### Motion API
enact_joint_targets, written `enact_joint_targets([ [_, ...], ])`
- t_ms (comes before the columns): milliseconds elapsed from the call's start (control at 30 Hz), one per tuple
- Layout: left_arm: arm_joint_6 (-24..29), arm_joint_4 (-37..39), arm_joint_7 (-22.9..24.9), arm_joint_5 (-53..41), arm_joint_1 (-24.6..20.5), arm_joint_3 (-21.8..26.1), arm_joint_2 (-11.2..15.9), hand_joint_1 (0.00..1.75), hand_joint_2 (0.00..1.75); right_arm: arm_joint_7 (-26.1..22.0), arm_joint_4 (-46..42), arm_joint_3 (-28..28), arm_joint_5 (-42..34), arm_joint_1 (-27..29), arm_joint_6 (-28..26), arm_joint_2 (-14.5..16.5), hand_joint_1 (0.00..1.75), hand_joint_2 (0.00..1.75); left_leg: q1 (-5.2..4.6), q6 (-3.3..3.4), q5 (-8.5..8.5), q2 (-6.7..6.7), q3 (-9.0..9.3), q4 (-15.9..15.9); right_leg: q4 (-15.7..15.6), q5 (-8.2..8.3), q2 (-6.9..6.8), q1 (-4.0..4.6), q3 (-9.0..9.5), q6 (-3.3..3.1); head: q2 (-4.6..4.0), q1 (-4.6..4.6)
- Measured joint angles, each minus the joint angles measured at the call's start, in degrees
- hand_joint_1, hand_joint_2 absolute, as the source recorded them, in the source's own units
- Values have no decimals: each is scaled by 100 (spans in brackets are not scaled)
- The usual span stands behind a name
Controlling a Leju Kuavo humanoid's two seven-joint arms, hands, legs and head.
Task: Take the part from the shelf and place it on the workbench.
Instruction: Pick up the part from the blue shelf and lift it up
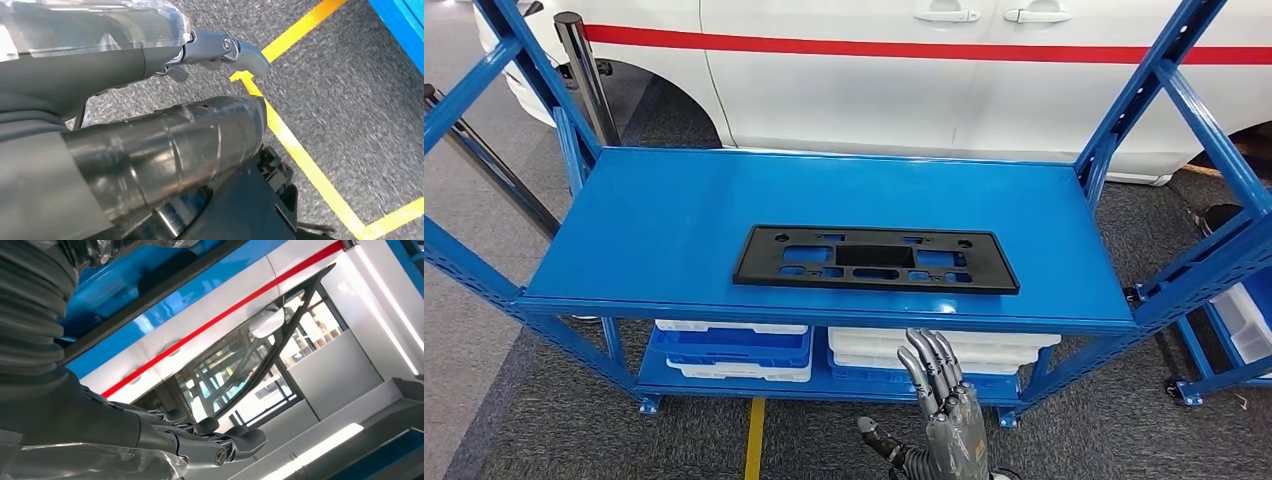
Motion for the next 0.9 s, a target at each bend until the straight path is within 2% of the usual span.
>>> enact_joint_targets([
  [33, 2, 1, 1, 0, 4, 1, 0, 0, 0, 1, -1, -13, 2, 7, 0, -9, 0, 175, 2, -12, -23, -2, 29, 2, -118, 155, -3, -6, 31, 1, 0, 1],
  [100, 3, 7, 2, -1, 13, 1, -1, 0, 0, 6, -7, -37, 5, 12, 0, -20, 0, 175, 6, -57, -89, -4, 104, 8, -823, 590, -37, -10, 340, -22, 0, 1],
  [133, 4, 13, 2, -2, 14, 0, -1, 0, 0, 10, -14, -47, 4, 16, 0, -22, 0, 175, -5, -90, -126, -4, 129, 24, -1165, 720, -63, 6, 495, -46, 0, 3],
  [167, 4, 18, 3, -2, 12, 0, -2, 0, 0, 14, -24, -59, 2, 23, 0, -24, 0, 175, -14, -122, -155, -1, 138, 33, -1377, 767, -82, 24, 588, -76, 0, 2],
  [200, 3, 22, 6, -2, 9, 0, -2, 0, 0, 17, -33, -75, -4, 33, -1, -26, 0, 175, -26, -155, -175, 5, 136, 35, -1454, 736, -91, 43, 619, -109, 0, 1],
  [267, 2, 26, 13, -2, -5, 1, -2, 0, 0, 19, -51, -109, -17, 57, -2, -28, 0, 175, -31, -217, -205, 24, 163, 21, -1478, 701, -58, 55, 621, -175, 1, -3],
  [333, -1, 29, 16, -2, -15, 1, -1, 0, 0, 17, -70, -131, -21, 67, -2, -29, 0, 175, -13, -275, -319, -36, 142, 167, -1529, 682, -31, 31, 683, -247, 1, -10],
  [367, -2, 31, 18, -2, -16, 1, 0, 0, 0, 15, -80, -134, -21, 68, -2, -29, 0, 175, -5, -299, -441, -89, 31, 407, -1555, 672, -25, 14, 722, -284, 1, -14],
  [400, -3, 32, 18, -2, -12, 1, 0, 0, 0, 14, -87, -137, -21, 69, -2, -29, 0, 175, 3, -316, -593, -145, -159, 768, -1566, 657, -22, 12, 748, -313, 0, -19],
  [467, -3, 34, 25, -2, 7, 1, 0, 0, 0, 7, -92, -156, -25, 79, -2, -28, 0, 175, 9, -341, -832, -187, -650, 1567, -1566, 621, 2, 16, 781, -349, 0, -23],
  [500, -3, 34, 31, -2, 21, 1, 0, 0, 0, 1, -93, -169, -27, 88, -2, -28, 0, 175, 14, -348, -813, -191, -823, 1778, -1565, 600, 27, 17, 805, -351, 0, -25],
  [533, -3, 35, 38, -2, 34, 1, 1, 0, 0, -8, -94, -185, -30, 95, -2, -28, 0, 175, 19, -350, -664, -192, -889, 1759, -1562, 574, 57, 15, 840, -344, 0, -24],
  [567, -3, 36, 46, -2, 43, 1, 2, 0, 0, -21, -96, -199, -31, 102, -2, -28, 0, 175, 24, -346, -406, -192, -838, 1503, -1555, 541, 85, 11, 885, -326, 0, -25],
  [600, -2, 36, 54, -2, 48, 1, 5, 0, 0, -39, -97, -215, -32, 109, -2, -28, 0, 175, 30, -335, -121, -195, -722, 1113, -1546, 502, 106, 7, 929, -303, 0, -23],
  [633, -1, 38, 61, -3, 48, 1, 8, 0, 0, -60, -100, -234, -32, 114, -2, -28, 0, 175, 23, -323, 81, -205, -595, 745, -1527, 458, 123, 16, 958, -268, 0, -24],
  [667, 0, 39, 66, -3, 41, 1, 9, 0, 0, -82, -107, -255, -32, 122, -3, -28, 0, 175, 17, -295, 178, -215, -492, 474, -1510, 424, 135, 24, 968, -229, 0, -23],
  [700, 1, 40, 68, -4, 34, 1, 10, 0, 0, -101, -118, -277, -32, 130, -3, -28, 0, 175, 6, -266, 188, -225, -441, 336, -1502, 402, 141, 38, 963, -190, 0, -21],
  [800, -2, 42, 65, -12, 35, 2, 20, 0, 0, -125, -157, -337, -32, 154, -5, -27, 0, 175, 0, -156, 135, -232, -402, 262, -1509, 375, 138, 36, 966, -91, 0, -16],
  [833, -3, 42, 65, -14, 39, 3, 25, 0, 0, -125, -172, -355, -34, 157, -7, -27, 0, 175, 7, -114, 135, -229, -383, 241, -1428, 322, 121, 25, 940, -67, 0, -16],
  [900, -3, 42, 62, -15, 31, 3, 28, 0, 0, -124, -199, -393, -43, 165, -9, -28, 0, 175, 14, -39, 123, -218, -342, 210, -915, 70, 84, 13, 689, -29, 0, -14],
])
